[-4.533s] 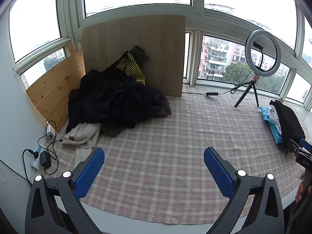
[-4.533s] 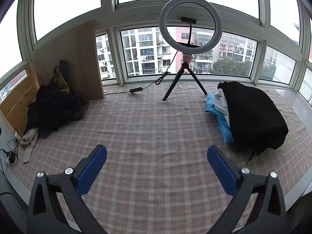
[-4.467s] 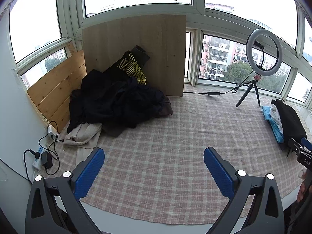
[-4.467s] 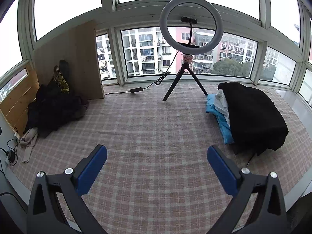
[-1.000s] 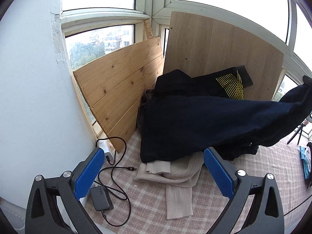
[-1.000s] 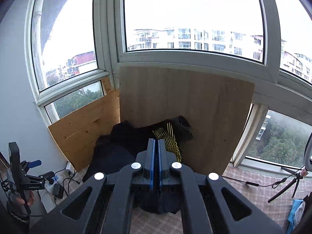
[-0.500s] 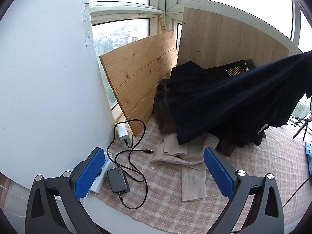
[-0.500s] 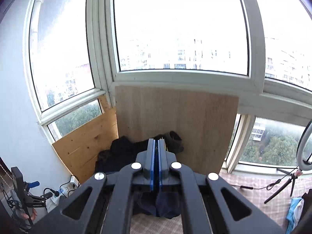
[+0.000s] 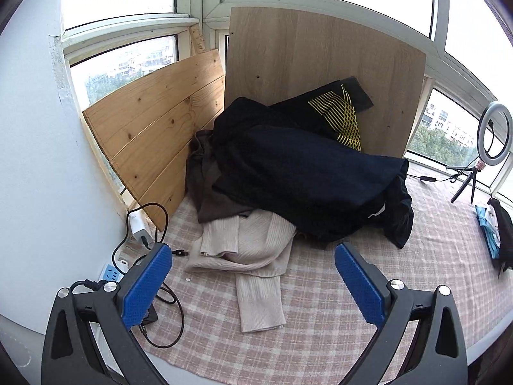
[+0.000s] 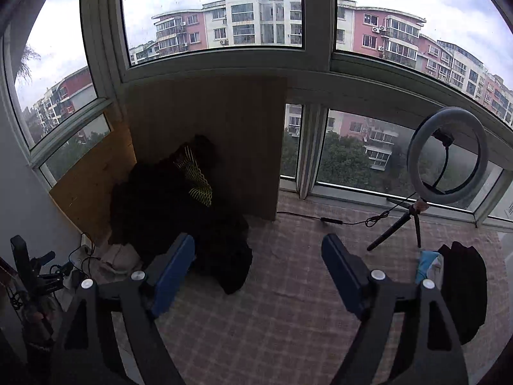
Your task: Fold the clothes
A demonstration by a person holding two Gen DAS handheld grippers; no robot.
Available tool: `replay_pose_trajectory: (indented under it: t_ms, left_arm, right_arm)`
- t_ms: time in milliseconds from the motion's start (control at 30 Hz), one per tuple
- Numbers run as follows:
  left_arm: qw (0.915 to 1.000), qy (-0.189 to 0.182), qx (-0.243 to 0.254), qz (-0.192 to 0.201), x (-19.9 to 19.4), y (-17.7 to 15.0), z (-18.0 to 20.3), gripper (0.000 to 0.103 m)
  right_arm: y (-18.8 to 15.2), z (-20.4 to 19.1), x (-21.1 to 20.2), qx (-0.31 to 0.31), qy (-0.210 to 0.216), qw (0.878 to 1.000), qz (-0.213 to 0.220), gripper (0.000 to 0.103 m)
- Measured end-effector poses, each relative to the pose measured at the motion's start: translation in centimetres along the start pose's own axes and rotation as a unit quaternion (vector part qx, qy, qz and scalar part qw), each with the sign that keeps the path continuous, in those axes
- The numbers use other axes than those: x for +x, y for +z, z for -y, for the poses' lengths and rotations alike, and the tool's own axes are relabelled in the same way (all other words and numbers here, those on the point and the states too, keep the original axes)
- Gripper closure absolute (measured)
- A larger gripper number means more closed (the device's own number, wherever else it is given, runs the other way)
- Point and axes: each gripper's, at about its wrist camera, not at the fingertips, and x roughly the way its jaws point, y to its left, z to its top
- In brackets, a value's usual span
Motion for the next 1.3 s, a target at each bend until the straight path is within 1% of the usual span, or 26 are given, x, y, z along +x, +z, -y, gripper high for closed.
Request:
replay_pose_trajectory:
  t_ms: [67, 100, 133, 167, 200, 233, 300, 467, 500, 533, 567, 600, 633, 733, 767, 867, 967, 1067, 1133, 1200, 1233, 1300]
  left_arm:
    - [0.9998, 0.011, 0.011, -0.007, -0.1, -0.6, 0.3, 0.001]
    - [0.9997, 0.020, 0.012, -0.010, -0.3, -0.9, 0.2, 0.001]
    - [0.9995, 0.028, 0.013, -0.012, -0.5, -1.2, 0.0, 0.001]
    - [0.9993, 0.034, 0.009, -0.016, -0.8, -1.6, -0.5, 0.001]
    - [0.9990, 0.039, 0.005, -0.020, -1.0, -2.0, -1.0, 0.001]
    - [0.9987, 0.046, 0.001, -0.024, -1.3, -2.4, -1.5, 0.001]
    - [0.9976, 0.063, -0.007, -0.028, -2.2, -3.2, -2.8, 0.001]
    - [0.9926, 0.108, -0.032, -0.045, -3.4, -5.5, -6.6, 0.001]
    - [0.9914, 0.114, -0.041, -0.049, -3.5, -5.9, -7.4, 0.001]
    - [0.9905, 0.117, -0.051, -0.052, -3.5, -6.2, -8.2, 0.001]
    - [0.9898, 0.117, -0.061, -0.055, -3.4, -6.3, -8.9, 0.001]
    - [0.9890, 0.117, -0.071, -0.057, -3.3, -6.5, -9.5, 0.001]
    - [0.9889, 0.112, -0.079, -0.057, -3.1, -6.6, -10.0, 0.001]
    - [0.9899, 0.099, -0.085, -0.055, -2.4, -6.3, -10.5, 0.001]
    - [0.9905, 0.097, -0.082, -0.054, -2.0, -6.0, -10.3, 0.001]
    - [0.9929, 0.084, -0.071, -0.046, -1.3, -4.6, -9.2, 0.001]
    - [0.9955, 0.068, -0.057, -0.034, -1.0, -3.2, -7.7, 0.001]
    - [0.9971, 0.062, -0.042, -0.018, -1.3, -1.8, -5.8, 0.001]
    - [0.9979, 0.055, -0.035, -0.009, -1.6, -0.9, -4.4, 0.001]
    - [0.9985, 0.048, -0.028, 0.000, -2.1, -0.1, -2.9, 0.001]
    - [0.9986, 0.047, -0.022, 0.005, -2.3, 0.2, -1.9, 0.001]
    - [0.9988, 0.046, -0.008, 0.013, -2.6, 0.6, 0.2, 0.001]
  right_arm:
    - [-1.8, -0.5, 7.9, 0.042, 0.062, 0.995, -0.060, 0.022]
    - [-2.6, -1.2, 11.3, 0.074, 0.095, 0.989, -0.080, 0.022]
    - [-3.2, -2.0, 14.6, 0.110, 0.129, 0.981, -0.097, 0.022]
    - [-3.4, -3.4, 17.3, 0.126, 0.139, 0.977, -0.105, 0.022]
    - [-3.5, -4.9, 19.9, 0.135, 0.141, 0.974, -0.111, 0.022]
    - [-3.2, -6.8, 22.1, 0.125, 0.134, 0.976, -0.116, 0.022]
    - [-2.7, -10.2, 25.9, 0.082, 0.096, 0.984, -0.129, 0.022]
    - [-2.3, -14.0, 32.0, 0.040, 0.051, 0.985, -0.158, 0.022]
    - [-2.3, -14.2, 32.4, 0.038, 0.052, 0.986, -0.152, 0.031]
    - [-2.2, -14.3, 32.0, 0.034, 0.063, 0.987, -0.142, 0.075]
    - [-2.0, -14.3, 31.4, 0.028, 0.077, 0.988, -0.131, 0.101]
    - [-1.9, -14.3, 30.8, 0.023, 0.091, 0.988, -0.121, 0.098]
    - [-1.6, -14.3, 29.3, 0.017, 0.106, 0.989, -0.098, 0.098]
    - [-0.1, -14.9, 23.5, -0.037, 0.119, 0.992, -0.024, 0.099]
    - [0.5, -15.1, 21.5, -0.046, 0.126, 0.991, -0.008, 0.099]
    - [3.7, -15.2, 14.9, -0.040, 0.143, 0.988, 0.052, 0.100]
    - [7.1, -15.7, 6.3, -0.063, 0.154, 0.977, 0.133, 0.100]
    - [8.9, -15.6, -2.9, -0.100, 0.153, 0.961, 0.207, 0.101]
    - [9.0, -14.0, -8.8, -0.115, 0.151, 0.949, 0.253, 0.103]
    - [8.2, -11.2, -14.2, -0.124, 0.143, 0.939, 0.286, 0.103]
    - [7.6, -9.3, -15.7, -0.123, 0.132, 0.942, 0.283, 0.103]
    - [6.1, -5.0, -17.8, -0.118, 0.108, 0.951, 0.265, 0.102]
